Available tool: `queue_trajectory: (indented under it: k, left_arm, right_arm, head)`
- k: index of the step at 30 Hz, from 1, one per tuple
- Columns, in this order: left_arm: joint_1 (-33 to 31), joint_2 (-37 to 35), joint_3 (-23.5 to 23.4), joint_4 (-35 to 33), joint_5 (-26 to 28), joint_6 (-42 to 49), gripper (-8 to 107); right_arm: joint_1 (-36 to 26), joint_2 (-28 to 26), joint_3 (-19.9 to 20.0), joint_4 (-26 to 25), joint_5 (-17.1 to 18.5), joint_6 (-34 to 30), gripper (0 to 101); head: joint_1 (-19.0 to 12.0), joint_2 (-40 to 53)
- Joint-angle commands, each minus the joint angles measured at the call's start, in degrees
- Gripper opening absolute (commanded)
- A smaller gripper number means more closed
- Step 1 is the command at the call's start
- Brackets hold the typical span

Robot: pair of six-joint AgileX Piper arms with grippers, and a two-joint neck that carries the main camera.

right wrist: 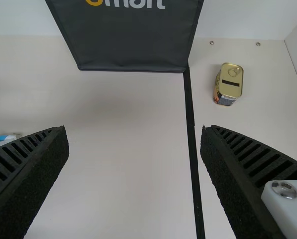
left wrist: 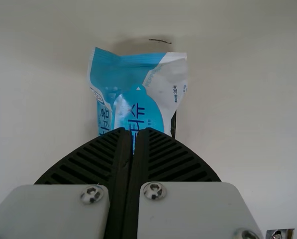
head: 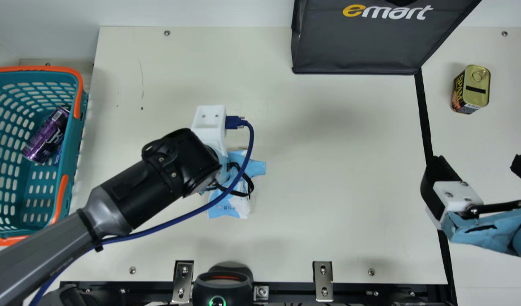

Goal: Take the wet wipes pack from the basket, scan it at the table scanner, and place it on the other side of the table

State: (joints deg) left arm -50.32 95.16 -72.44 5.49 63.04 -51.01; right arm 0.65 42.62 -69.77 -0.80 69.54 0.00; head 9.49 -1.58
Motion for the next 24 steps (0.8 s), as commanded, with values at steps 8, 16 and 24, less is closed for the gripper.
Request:
queue_trajectory:
  k: [8, 16, 24]
  left_arm:
    - [0.16, 1.83, 0.55, -1.87, -0.73, 0.90, -8]
    - [0.61, 4.33, 3.08, -3.35, -4.16, 1.65, -8]
    - [1.04, 6.15, 4.95, -4.14, -7.42, 2.20, -8]
  right_arm:
    - [0.00, 0.00, 0.00, 0.00, 0.00, 0.00, 95]
    - [0.00, 0.00, 0.00, 0.00, -0.05, 0.00, 95]
    - [0.00, 0.00, 0.00, 0.00, -0.05, 0.00, 95]
  head:
    - [-1.57, 0.00]
    - [-1.57, 0.00]
    - [-1.57, 0.00]
